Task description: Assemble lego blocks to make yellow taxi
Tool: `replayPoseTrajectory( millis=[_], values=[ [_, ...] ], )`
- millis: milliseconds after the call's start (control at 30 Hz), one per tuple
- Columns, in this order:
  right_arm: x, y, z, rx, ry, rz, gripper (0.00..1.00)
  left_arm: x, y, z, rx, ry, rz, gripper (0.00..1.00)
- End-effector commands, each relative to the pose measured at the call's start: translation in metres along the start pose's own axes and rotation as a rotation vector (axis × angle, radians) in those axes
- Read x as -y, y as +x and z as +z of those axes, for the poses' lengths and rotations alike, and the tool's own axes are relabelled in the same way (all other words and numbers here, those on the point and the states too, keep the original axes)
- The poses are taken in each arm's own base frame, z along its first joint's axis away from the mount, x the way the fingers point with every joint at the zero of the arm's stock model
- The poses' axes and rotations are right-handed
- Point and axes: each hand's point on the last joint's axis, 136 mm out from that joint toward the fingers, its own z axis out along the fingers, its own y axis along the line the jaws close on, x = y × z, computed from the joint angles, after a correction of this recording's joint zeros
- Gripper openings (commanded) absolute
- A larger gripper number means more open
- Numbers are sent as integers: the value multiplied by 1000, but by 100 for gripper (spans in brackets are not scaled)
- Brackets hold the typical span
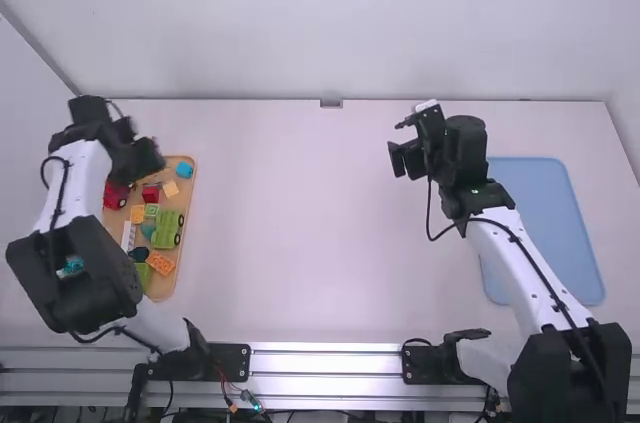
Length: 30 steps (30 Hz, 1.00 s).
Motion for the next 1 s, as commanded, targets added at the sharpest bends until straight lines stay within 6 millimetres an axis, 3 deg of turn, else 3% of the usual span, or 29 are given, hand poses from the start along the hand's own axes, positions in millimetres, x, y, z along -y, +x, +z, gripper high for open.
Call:
replayPoseTrajectory(
  millis=[0, 33, 133, 233, 367, 433, 700, 967],
  values=[
    [2, -14, -2, 25, -1, -4, 99, 85, 10, -7, 8, 223, 432, 19],
    [1, -13, -2, 23, -2, -4, 99, 96, 13, -6, 3, 239, 472, 20],
    [1, -10, -2, 11, -4, -2, 99, 164, 41, 3, -44, 287, 730, 20],
    [1, -8, -3, 3, -4, 6, 99, 204, 66, 15, -81, 268, 924, 17],
    [8, -6, -9, -4, 11, 60, 99, 241, 102, 30, -142, 241, 1156, 3],
    [18, -5, -18, -5, 36, 125, 98, 269, 142, 47, -207, 251, 1383, 2],
    [30, -4, -50, -7, 73, 193, 99, 291, 203, 88, -325, 334, 1801, 2],
    [18, -8, -65, 4, 56, 145, 98, 288, 206, 111, -320, 307, 1767, 2]
  ],
)
